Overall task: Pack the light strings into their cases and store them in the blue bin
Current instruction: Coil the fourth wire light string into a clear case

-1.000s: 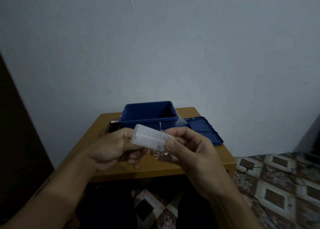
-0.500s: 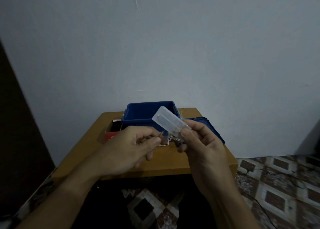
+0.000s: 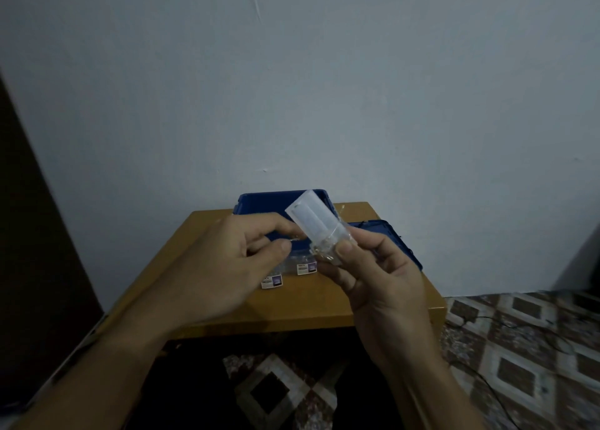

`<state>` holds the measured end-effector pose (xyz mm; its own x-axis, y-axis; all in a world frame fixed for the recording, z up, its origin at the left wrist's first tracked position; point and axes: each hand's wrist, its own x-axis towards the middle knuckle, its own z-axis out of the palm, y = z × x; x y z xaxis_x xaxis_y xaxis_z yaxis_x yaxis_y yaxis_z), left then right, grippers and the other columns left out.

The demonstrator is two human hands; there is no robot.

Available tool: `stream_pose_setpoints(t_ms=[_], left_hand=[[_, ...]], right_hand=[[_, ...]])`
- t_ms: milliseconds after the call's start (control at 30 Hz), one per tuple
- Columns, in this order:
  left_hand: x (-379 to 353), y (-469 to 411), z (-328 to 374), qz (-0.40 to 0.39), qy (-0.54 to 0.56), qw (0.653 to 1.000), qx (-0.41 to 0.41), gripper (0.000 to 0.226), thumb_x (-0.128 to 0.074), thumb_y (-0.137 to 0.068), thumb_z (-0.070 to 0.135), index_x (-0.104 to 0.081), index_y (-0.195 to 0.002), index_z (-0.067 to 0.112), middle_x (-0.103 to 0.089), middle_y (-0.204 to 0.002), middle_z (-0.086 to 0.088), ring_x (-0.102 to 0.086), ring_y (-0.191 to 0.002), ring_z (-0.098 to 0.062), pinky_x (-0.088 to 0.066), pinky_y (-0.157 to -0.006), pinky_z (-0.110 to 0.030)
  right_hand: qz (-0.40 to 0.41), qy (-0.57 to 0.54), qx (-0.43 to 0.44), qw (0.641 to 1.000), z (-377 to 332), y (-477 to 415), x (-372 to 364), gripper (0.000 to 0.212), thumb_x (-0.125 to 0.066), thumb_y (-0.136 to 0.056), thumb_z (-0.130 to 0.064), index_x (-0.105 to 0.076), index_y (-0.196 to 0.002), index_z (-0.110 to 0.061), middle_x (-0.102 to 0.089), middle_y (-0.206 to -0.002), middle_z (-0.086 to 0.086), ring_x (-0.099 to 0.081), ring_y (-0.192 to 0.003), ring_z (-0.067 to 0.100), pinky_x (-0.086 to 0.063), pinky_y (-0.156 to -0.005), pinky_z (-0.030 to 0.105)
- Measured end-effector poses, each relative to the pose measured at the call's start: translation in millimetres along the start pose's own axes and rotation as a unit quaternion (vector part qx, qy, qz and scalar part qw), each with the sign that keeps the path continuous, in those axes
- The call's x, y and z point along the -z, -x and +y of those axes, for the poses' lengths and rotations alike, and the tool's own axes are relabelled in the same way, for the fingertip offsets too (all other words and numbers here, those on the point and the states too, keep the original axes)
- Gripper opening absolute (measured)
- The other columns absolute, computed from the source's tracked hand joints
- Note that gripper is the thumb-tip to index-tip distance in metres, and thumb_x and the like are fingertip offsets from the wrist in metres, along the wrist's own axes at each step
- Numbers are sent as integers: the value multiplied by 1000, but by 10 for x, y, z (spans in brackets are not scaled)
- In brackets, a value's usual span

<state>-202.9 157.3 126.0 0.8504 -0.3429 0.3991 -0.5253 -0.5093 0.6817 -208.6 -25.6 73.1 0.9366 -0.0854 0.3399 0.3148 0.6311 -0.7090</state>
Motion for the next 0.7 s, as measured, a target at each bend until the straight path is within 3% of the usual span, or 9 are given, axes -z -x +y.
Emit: stream_pose_setpoints(t_ms=[100,200,367,500,700], left_hand=[[-30,36,90,6,7,1000,1,19,-54,-101,24,-70,-109,31,-62,-53,17,-53,-45,2,-39,-48,-12],[-85,71,190,14,17,1000,-14,20,-58,-99,35,-72,-112,32,-76,-85,17,-71,-79,-1,-59,-74,-31],[-245,58,218,24,95,995,7,23,-63,-91,39,-75,-106,27,-78,-90,5,-74,-87,-9,-59,-86,-37],[-351,31,134,70,110,991,27,16,-67,-90,30,-78,-98,21,-78,-90,9,-73,-87,-5,-60,-86,-36],[-454,-5,45,116,104,987,41,15,-69,-90,28,-80,-86,18,-77,-79,7,-73,-78,-6,-60,-75,-31]], right_hand=[[10,30,30,999,-3,14,-1,32,-70,-76,-11,-63,-104,3,-76,-87,9,-75,-84,26,-61,-68,29],[26,102,84,991,-44,37,1,26,-71,-79,-15,-66,-102,-4,-76,-87,7,-74,-81,22,-59,-67,25],[23,245,170,954,-96,66,54,14,-71,-88,-7,-67,-101,-11,-76,-94,1,-74,-86,14,-59,-72,25],[-9,349,166,922,-85,22,160,16,-72,-90,-16,-63,-102,-22,-74,-91,-1,-72,-86,17,-61,-74,38],[-102,420,175,885,-99,-25,246,34,-63,-98,-16,-60,-126,-36,-62,-85,-9,-65,-83,20,-59,-77,43]])
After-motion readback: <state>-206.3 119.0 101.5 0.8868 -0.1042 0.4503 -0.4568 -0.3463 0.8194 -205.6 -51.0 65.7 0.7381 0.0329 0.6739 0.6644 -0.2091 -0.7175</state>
